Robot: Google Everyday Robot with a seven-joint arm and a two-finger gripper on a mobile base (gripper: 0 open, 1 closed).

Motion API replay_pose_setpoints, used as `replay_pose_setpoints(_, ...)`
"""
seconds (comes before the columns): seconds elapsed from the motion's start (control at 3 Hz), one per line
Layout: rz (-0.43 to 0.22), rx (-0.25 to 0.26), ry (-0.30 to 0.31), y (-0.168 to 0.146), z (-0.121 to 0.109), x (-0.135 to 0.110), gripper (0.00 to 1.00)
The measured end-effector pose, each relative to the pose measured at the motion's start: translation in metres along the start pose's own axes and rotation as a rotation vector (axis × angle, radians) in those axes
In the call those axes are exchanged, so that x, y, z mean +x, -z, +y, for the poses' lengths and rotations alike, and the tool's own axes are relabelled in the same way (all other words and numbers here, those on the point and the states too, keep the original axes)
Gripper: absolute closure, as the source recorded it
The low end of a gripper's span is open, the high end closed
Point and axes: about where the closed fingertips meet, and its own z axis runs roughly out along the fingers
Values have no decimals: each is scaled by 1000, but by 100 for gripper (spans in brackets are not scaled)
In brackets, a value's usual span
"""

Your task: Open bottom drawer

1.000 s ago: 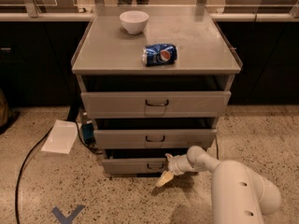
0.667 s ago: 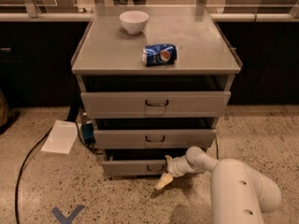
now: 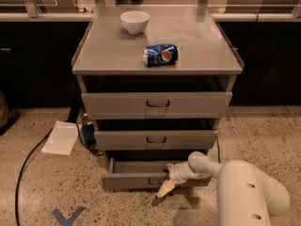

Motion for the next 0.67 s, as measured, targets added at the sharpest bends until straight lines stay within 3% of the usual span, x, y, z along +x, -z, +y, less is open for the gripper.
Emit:
replay_pose_setpoints(0.33, 0, 0, 0, 0, 0, 0, 0)
replay_pose_setpoints(0.67, -10, -34, -15, -8, 10, 6, 0)
